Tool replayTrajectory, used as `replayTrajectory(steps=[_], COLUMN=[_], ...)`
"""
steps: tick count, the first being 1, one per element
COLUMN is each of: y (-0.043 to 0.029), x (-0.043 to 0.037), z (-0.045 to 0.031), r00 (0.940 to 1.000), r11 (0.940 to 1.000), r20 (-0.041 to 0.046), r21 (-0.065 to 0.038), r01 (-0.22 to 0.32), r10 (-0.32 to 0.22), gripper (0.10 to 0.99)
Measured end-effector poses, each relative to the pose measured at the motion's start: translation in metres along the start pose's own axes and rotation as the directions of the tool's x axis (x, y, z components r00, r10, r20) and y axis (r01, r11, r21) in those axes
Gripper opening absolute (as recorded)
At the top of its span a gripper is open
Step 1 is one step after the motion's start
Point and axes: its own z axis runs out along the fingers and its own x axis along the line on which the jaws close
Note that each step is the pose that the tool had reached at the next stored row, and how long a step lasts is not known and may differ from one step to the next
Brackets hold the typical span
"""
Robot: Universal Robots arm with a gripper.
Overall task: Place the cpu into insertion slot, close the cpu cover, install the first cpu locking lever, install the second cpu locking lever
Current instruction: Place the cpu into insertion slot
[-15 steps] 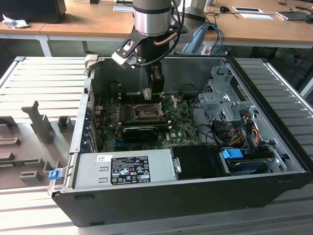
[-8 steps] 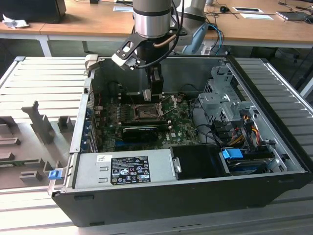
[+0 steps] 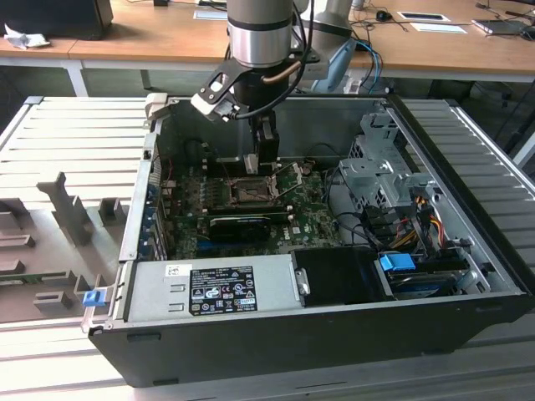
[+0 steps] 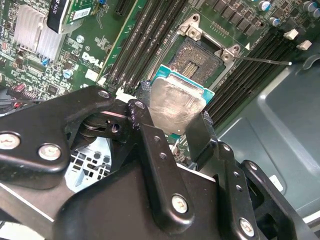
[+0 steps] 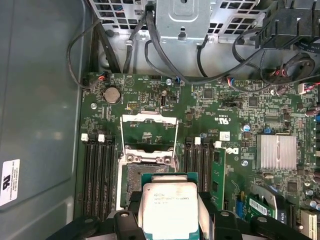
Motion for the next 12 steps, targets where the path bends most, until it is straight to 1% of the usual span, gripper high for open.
replayTrajectory(steps=[12], y=[-0.0003], x=[0.0], z=[0.004], r00=[1.0], r11=[1.0], r20=[-0.0004], r21=[0.0], r01=[0.0], r10=[0.0], gripper=[0.525])
